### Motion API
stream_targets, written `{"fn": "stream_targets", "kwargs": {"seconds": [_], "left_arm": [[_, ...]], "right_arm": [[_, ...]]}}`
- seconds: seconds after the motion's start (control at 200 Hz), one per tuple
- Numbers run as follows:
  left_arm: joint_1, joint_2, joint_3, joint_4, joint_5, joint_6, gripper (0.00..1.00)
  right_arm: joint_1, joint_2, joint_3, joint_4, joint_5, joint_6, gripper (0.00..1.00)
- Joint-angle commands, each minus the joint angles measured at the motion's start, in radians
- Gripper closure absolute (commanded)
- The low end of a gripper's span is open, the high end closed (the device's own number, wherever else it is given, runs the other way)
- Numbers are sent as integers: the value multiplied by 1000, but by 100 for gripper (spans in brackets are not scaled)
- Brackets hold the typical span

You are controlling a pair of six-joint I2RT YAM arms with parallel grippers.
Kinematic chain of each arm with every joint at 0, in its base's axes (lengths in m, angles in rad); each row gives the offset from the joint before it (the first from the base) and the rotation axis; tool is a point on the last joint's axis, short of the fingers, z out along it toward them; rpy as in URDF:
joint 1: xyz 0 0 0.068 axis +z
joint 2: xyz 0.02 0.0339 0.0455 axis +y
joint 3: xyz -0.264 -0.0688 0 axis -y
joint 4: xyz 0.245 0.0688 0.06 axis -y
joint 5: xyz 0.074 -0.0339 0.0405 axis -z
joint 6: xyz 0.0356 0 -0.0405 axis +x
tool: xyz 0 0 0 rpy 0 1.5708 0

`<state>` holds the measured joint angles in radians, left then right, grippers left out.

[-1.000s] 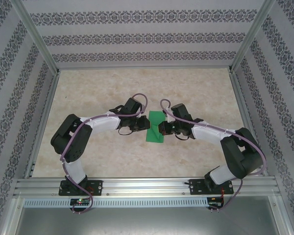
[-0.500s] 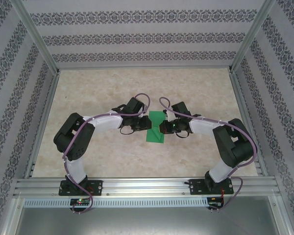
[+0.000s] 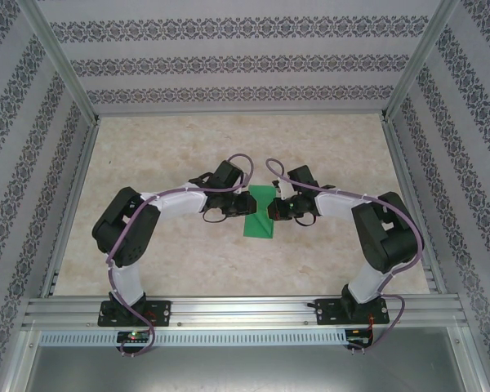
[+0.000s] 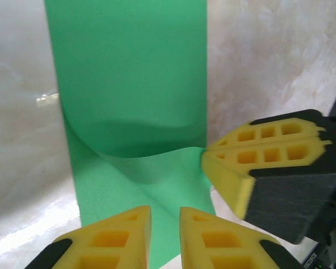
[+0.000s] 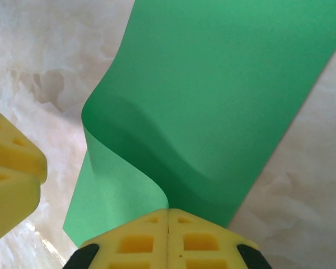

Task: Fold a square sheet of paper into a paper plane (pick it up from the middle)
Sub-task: Fold the triangle a second time at the center of the table.

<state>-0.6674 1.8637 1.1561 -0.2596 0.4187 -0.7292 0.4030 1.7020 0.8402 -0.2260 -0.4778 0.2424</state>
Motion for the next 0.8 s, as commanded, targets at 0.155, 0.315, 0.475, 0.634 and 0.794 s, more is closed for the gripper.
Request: {"fn": "stream_targets", "kwargs": {"seconds": [0.155,0.315,0.475,0.634,0.794], "left_arm": [[-23,41,50,-6,23,19,75],[-23,61,76,-13,21,18,75],[-24,74,91,-15,13,19,75],[-24,76,93,-17,-3,18,76],[-24,74,90,-15,-13,17,77]], "right_arm": [[-22,36,46,-19,-19,-50,97],[-27,51,57,-23,-28,-55,96],[-28,65,55,-12,-47,-54,96],[-29,68,51,-5,-31,-49,96],[-29,72,54,-7,-24,-46,96]]}}
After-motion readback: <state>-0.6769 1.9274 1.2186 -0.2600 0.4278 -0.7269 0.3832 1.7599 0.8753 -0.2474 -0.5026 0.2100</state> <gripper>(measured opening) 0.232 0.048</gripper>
